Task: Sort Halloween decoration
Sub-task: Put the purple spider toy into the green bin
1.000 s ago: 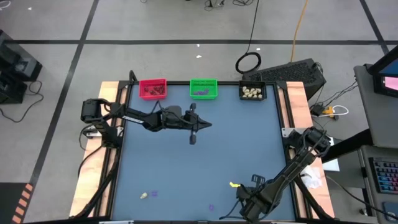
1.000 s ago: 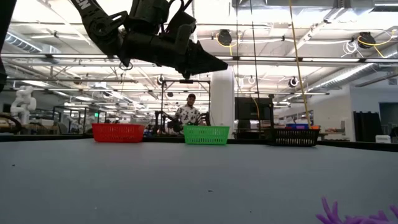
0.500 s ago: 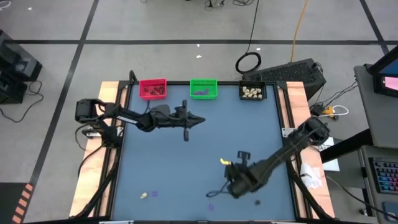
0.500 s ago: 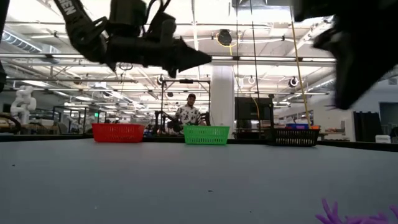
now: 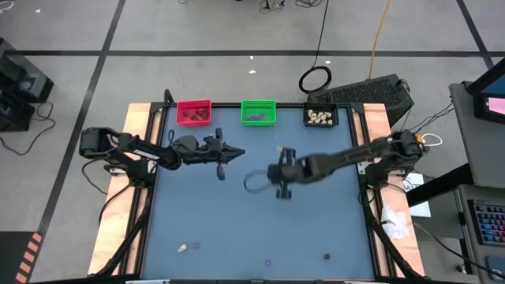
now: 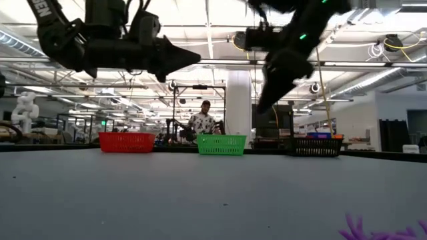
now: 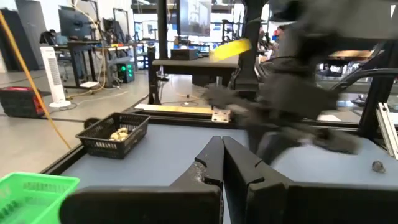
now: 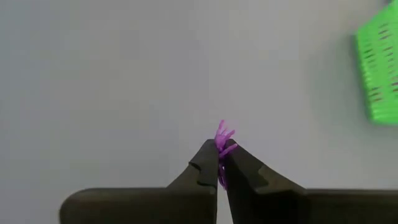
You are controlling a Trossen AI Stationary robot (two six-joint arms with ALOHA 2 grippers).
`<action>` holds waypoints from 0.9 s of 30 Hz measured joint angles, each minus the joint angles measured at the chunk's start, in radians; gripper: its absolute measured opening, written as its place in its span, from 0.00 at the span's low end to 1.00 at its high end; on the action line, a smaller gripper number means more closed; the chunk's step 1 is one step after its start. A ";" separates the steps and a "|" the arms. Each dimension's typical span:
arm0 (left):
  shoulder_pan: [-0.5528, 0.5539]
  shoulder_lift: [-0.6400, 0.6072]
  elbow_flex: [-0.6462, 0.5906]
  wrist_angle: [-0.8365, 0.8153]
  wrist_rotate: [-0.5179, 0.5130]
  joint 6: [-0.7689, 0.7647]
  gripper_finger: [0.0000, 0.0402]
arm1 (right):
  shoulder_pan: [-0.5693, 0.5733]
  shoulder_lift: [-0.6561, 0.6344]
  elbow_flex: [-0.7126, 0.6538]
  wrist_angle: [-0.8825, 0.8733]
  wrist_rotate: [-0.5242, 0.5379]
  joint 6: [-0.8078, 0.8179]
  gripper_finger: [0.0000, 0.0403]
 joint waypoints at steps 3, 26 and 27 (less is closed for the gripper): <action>0.000 -0.040 -0.028 -0.002 -0.003 0.001 0.00 | -0.126 0.003 -0.001 0.078 -0.053 -0.110 0.00; 0.005 -0.075 -0.057 -0.045 -0.049 0.043 0.00 | -0.729 0.277 0.272 0.226 -0.300 -0.280 0.00; 0.006 -0.075 -0.057 -0.046 -0.049 0.043 0.00 | -0.739 0.291 0.282 0.220 -0.301 -0.287 0.00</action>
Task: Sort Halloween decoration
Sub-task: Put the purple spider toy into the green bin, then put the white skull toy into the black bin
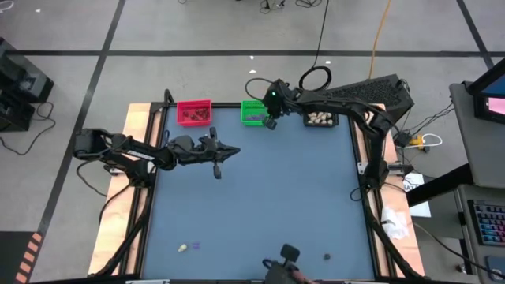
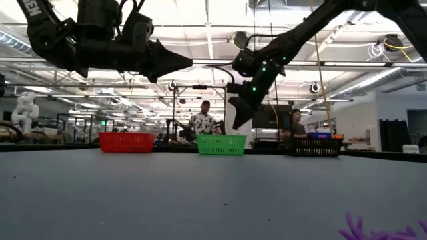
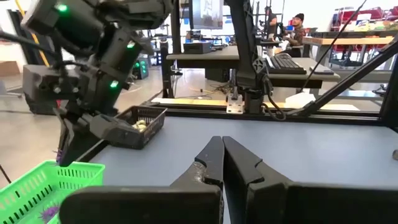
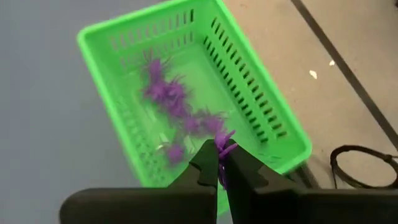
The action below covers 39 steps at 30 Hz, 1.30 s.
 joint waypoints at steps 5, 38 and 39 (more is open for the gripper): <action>0.008 0.000 0.000 -0.009 0.000 0.000 0.00 | -0.042 0.084 0.059 -0.007 -0.075 -0.010 0.00; 0.054 -0.016 0.000 -0.092 0.009 -0.027 0.00 | -0.010 0.066 0.095 0.046 -0.074 -0.067 0.02; 0.054 -0.027 0.001 -0.107 0.009 -0.024 0.00 | 0.002 0.055 0.079 0.073 -0.073 -0.065 0.02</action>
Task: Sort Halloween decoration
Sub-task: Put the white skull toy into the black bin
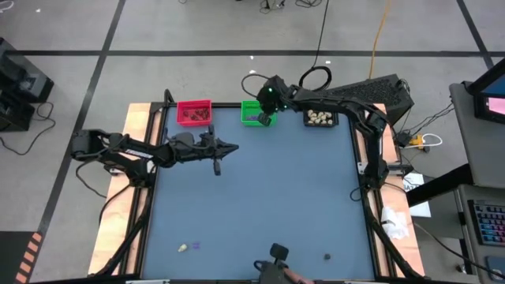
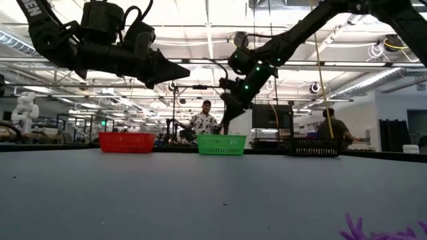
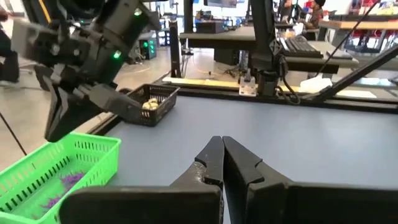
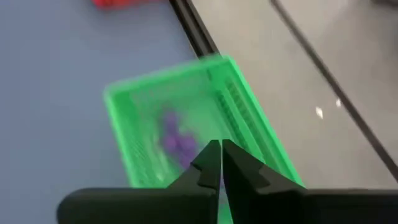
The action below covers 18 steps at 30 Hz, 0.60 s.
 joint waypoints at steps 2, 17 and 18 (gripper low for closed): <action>0.000 -0.029 0.002 -0.045 0.000 0.012 0.00 | 0.026 -0.027 -0.058 0.093 0.000 0.014 0.02; -0.039 -0.296 0.175 -0.844 -0.005 -0.061 0.00 | 0.205 -0.368 -0.728 0.824 0.076 0.226 0.00; -0.058 -0.301 0.201 -0.909 -0.005 -0.085 0.00 | 0.211 -0.400 -0.760 0.820 0.078 0.222 0.00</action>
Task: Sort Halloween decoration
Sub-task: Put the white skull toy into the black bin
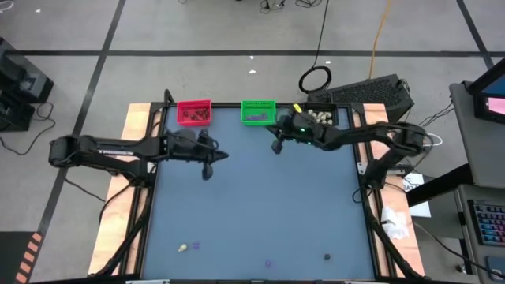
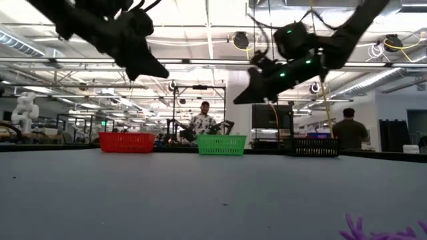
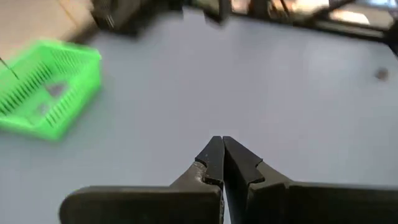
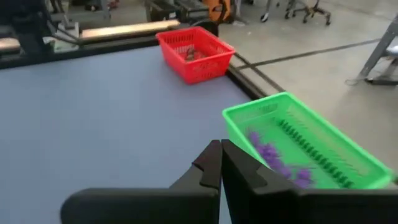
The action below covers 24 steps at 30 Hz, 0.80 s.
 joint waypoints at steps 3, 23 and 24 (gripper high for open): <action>-0.063 -0.001 0.083 -0.209 0.000 -0.076 0.00 | 0.008 -0.083 -0.070 0.002 0.004 -0.006 0.00; -0.696 0.118 0.210 -0.661 -0.103 -1.008 0.00 | 0.013 -0.269 -0.176 -0.064 0.001 -0.061 0.00; -0.721 0.132 0.210 -0.660 -0.090 -1.042 0.00 | 0.013 -0.269 -0.176 -0.066 0.001 -0.061 0.00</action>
